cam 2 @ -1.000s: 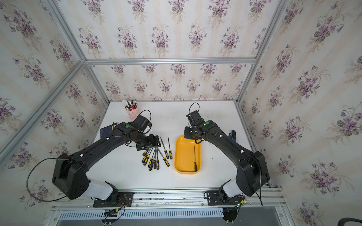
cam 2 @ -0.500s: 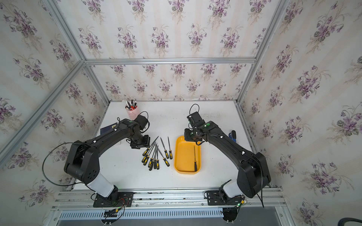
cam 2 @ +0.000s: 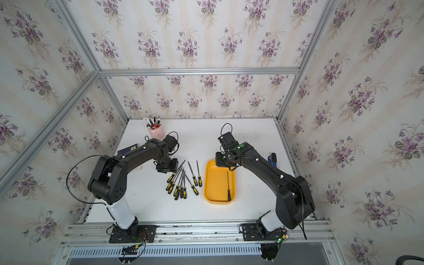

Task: Put the file tool into the storage box
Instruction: Pick up the file tool from the center of the board.

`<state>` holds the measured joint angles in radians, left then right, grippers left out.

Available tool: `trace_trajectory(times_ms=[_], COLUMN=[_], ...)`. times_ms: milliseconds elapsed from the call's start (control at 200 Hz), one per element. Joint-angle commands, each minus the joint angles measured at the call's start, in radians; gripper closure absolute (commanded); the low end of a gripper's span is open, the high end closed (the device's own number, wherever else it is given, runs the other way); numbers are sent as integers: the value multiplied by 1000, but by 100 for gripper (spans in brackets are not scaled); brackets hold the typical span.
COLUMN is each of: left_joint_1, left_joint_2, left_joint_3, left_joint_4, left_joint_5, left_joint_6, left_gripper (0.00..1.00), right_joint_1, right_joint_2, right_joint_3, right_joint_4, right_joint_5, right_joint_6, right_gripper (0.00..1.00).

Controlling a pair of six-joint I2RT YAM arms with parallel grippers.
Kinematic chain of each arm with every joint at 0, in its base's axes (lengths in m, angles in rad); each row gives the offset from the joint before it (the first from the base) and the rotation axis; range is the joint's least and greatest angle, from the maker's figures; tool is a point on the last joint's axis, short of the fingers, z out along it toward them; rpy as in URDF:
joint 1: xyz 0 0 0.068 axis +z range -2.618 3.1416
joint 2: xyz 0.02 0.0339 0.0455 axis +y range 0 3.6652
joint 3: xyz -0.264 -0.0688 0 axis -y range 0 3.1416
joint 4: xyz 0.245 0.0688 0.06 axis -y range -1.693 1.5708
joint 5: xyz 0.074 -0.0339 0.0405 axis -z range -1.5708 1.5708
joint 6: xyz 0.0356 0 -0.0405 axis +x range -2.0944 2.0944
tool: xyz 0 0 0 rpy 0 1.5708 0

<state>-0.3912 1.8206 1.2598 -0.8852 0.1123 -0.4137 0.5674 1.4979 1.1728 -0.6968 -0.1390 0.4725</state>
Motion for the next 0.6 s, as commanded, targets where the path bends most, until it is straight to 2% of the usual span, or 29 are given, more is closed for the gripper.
trace_trajectory(times_ms=[0, 550, 570, 599], left_joint_1=[2, 11, 10, 12], left_joint_2=[27, 117, 121, 124], left_joint_3=[24, 55, 56, 56], left_joint_4=[21, 32, 32, 30], left_joint_5=[3, -33, -34, -38], left_joint_6=[43, 77, 79, 83], left_gripper=[40, 44, 48, 49], right_joint_1=[1, 1, 2, 2], right_joint_2=[8, 33, 34, 35], right_joint_3=[1, 5, 5, 4], right_joint_4=[14, 19, 19, 20], right_joint_5=[12, 19, 18, 18], right_joint_6=[0, 2, 3, 3], right_gripper=[79, 80, 80, 80])
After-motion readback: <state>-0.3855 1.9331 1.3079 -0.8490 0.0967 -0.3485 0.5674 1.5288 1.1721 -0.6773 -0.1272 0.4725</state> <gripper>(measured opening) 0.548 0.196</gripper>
